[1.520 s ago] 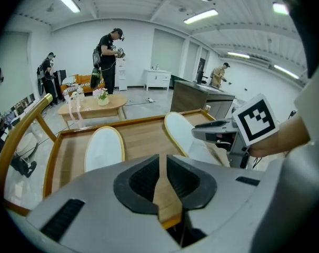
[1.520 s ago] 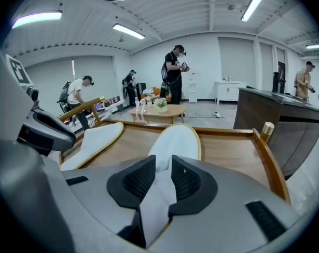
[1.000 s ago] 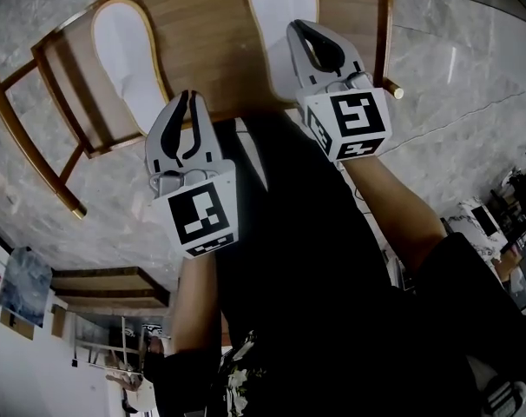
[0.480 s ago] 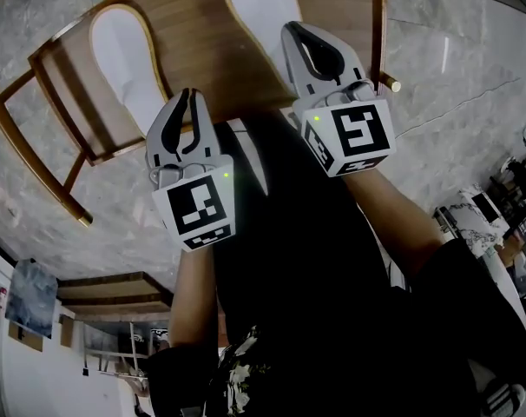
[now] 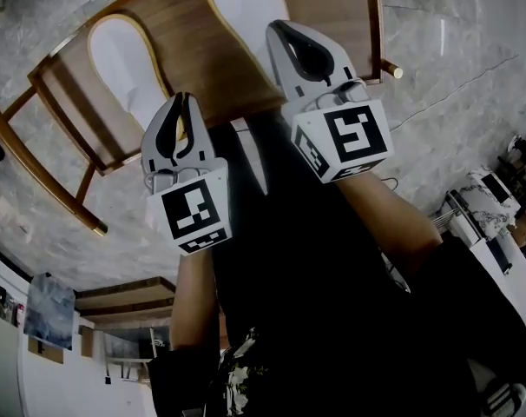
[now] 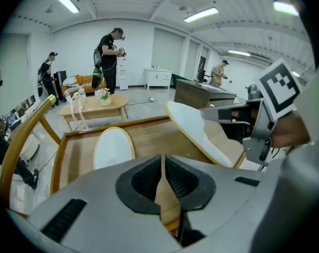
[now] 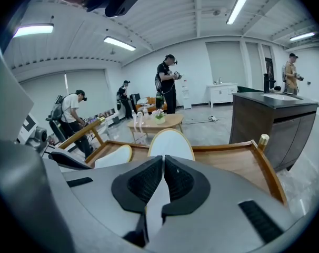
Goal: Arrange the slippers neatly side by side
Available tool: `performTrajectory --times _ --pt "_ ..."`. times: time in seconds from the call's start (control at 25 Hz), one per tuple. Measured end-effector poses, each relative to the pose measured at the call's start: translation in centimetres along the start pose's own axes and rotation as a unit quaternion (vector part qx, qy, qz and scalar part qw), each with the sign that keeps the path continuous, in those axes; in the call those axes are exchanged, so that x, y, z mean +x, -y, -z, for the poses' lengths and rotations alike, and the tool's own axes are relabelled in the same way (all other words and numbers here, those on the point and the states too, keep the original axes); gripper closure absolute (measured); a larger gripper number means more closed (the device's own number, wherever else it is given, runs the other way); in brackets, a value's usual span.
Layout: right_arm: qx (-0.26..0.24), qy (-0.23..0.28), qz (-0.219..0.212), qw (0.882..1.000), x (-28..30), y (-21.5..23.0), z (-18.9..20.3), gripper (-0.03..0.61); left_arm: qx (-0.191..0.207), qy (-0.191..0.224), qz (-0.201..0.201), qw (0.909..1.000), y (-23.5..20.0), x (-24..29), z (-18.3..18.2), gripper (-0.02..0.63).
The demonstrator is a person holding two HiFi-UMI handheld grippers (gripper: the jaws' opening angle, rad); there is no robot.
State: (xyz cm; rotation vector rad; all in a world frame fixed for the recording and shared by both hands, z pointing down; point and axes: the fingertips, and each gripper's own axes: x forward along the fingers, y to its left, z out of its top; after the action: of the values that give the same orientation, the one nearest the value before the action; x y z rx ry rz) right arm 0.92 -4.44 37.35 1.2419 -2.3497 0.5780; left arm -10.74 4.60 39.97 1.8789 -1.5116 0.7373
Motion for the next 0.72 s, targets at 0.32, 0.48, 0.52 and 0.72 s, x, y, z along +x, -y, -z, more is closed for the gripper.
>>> performTrajectory --times 0.32,0.48,0.52,0.72 --pt "0.027 0.01 0.029 0.999 0.3 -1.6 -0.4 0.569 0.018 -0.004 0.015 0.9997 -2.1 -0.9 0.6 0.589" --pt "0.029 0.013 0.034 0.999 0.5 -2.5 -0.5 0.569 0.019 -0.003 0.017 0.9997 -3.1 -1.4 0.7 0.589" --pt "0.03 0.014 0.035 0.999 0.5 -2.8 -0.5 0.569 0.02 -0.003 0.019 0.9996 -3.3 -1.6 0.7 0.589" --pt "0.052 0.02 0.058 0.997 0.8 -3.3 -0.4 0.569 0.022 -0.001 0.028 0.9994 -4.3 -2.2 0.9 0.589"
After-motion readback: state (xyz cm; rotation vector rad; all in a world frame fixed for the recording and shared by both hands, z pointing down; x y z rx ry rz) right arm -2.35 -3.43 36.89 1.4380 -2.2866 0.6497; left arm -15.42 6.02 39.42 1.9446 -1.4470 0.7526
